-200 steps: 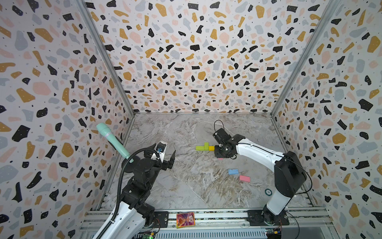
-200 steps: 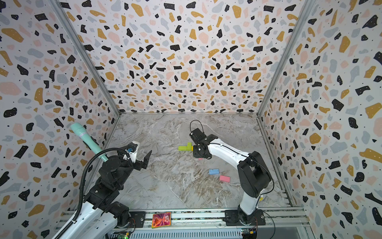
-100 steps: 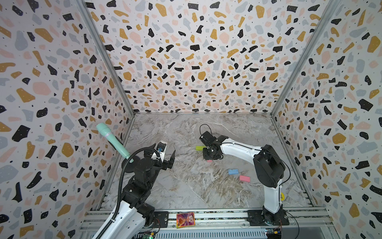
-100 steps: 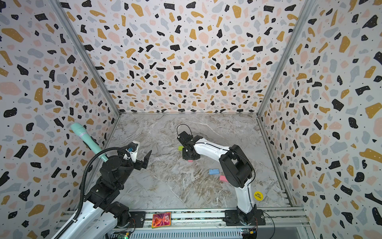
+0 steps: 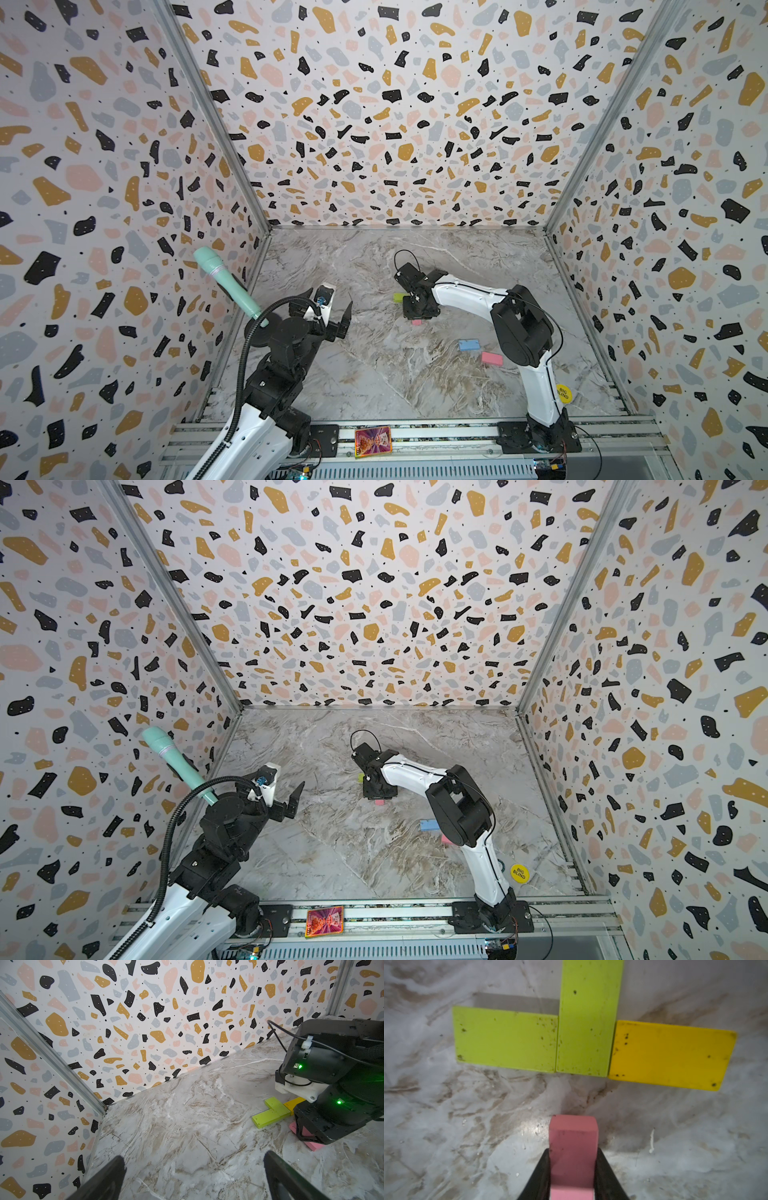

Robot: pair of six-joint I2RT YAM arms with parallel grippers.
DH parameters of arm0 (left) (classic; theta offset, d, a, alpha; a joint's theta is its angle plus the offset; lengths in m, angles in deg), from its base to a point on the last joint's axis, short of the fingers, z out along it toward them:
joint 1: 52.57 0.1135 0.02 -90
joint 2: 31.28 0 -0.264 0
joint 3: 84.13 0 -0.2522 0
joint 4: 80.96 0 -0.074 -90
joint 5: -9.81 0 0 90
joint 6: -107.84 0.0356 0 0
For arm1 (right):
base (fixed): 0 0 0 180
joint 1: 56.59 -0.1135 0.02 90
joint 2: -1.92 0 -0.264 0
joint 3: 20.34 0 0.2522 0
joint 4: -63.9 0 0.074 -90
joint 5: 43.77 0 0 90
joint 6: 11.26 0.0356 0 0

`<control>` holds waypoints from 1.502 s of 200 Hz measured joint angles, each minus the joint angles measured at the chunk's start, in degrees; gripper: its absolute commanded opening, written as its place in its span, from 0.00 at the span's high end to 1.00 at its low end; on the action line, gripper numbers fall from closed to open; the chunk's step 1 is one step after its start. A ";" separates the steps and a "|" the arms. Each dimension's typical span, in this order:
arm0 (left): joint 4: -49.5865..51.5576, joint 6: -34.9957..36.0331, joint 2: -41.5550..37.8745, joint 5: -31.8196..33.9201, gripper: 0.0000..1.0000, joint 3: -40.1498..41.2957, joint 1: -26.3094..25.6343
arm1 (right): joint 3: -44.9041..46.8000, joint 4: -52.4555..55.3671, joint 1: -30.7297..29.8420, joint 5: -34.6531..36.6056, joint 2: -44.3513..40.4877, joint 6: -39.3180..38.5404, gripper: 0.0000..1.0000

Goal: Assemble the letter t with building blocks
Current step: Assemble the building block at the center of the board.

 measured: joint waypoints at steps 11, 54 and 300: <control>0.00 0.00 0.00 0.00 0.01 0.00 0.00 | -1.09 0.59 0.00 0.00 0.90 0.02 0.91; 0.00 0.02 -0.04 0.00 0.00 0.00 0.00 | -2.95 2.03 0.39 0.00 2.27 0.63 0.84; 0.02 0.42 -0.02 0.02 0.00 0.00 0.00 | -7.02 4.81 1.81 -0.46 4.70 1.36 0.73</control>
